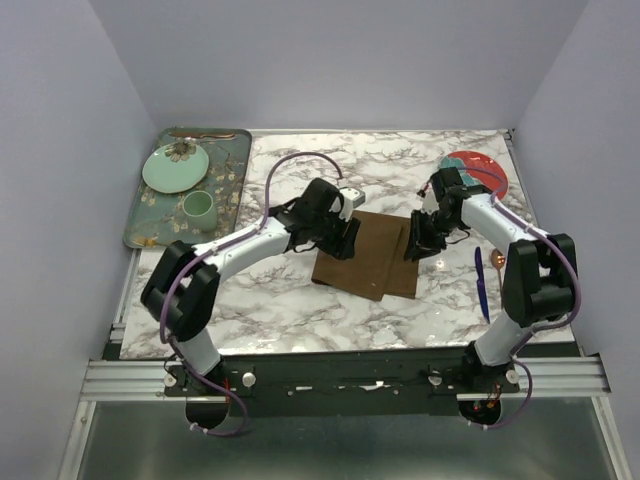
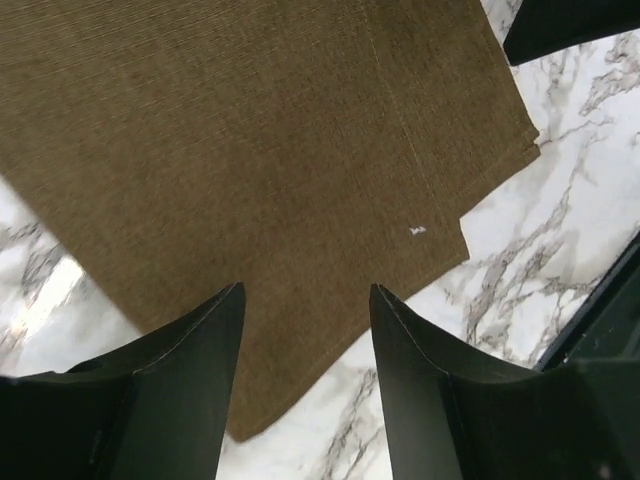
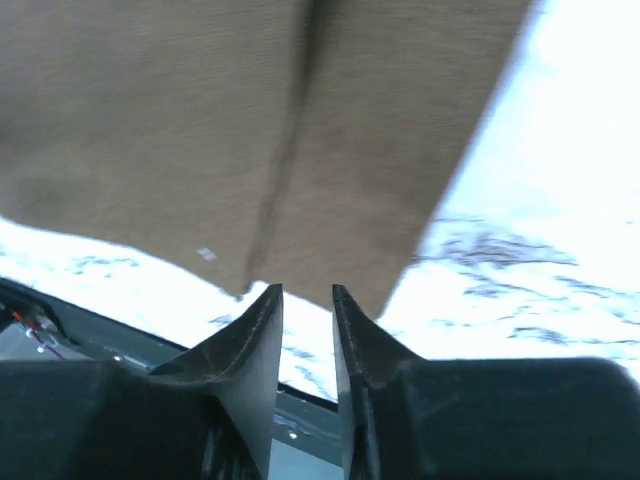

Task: Fold the napkin into a case and place the utensils inside
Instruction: Fold the rectangle-folded napkin at the center of the board.

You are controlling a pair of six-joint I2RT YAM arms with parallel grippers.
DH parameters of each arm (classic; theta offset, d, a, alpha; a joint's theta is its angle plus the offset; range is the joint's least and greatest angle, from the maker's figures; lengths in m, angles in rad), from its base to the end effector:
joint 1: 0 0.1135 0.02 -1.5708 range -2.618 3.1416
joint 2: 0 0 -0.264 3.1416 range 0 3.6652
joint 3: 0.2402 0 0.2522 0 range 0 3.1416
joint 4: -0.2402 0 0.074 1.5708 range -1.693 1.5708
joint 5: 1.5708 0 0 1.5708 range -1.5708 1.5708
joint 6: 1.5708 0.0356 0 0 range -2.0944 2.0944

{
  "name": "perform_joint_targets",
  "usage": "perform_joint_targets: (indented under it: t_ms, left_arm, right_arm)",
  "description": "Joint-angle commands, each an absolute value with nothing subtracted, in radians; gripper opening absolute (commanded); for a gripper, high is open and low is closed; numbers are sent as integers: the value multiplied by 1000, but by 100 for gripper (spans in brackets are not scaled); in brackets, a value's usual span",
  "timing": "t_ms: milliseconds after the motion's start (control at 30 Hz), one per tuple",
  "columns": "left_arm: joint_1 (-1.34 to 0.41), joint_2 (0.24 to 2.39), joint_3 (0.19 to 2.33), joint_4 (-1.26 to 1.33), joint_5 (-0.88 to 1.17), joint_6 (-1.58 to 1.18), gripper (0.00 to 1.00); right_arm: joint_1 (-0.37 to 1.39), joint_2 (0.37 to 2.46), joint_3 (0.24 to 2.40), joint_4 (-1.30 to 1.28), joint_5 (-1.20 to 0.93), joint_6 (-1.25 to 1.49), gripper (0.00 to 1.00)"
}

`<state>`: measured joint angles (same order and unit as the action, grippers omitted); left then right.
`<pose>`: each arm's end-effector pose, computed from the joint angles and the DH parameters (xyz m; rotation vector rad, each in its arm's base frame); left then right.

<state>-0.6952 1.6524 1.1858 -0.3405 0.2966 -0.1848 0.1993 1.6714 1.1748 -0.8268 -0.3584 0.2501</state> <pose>0.2713 -0.2399 0.2420 0.7660 2.3498 -0.7554 0.3080 0.0750 0.2081 0.0084 2.9232 0.5970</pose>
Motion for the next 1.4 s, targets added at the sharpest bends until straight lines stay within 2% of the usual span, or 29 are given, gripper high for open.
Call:
perform_joint_targets:
  t_ms: [0,167,367,533,600,700,900,1033,1367]
  left_arm:
    - [-738,1814,1279,-345,287,-160,60]
    - [-732,1916,1307,-422,268,-94,53]
    - [-660,1892,1201,-518,281,44,43]
    - [-566,1792,1065,-555,265,190,40]
    - [-543,1729,1042,-563,281,245,40]
    - [-540,1619,1032,-552,323,224,53]
    - [-690,1557,1097,-454,246,77,63]
    - [-776,1617,1132,-439,151,57,63]
    - [-894,1741,1183,-405,63,66,56]
  right_arm:
    - [141,1732,1172,-810,-334,180,30]
    - [138,1787,1170,-787,-385,144,24]
    - [158,1874,1123,-736,-510,169,16]
    - [239,1747,1010,-628,-667,247,22]
    - [238,1714,1023,-620,-711,282,24]
    - [238,1680,1043,-608,-663,324,27]
    - [238,1704,1000,-582,-594,426,35]
    - [239,1730,971,-532,-620,471,45]
    - [249,1810,974,-520,-634,499,42]
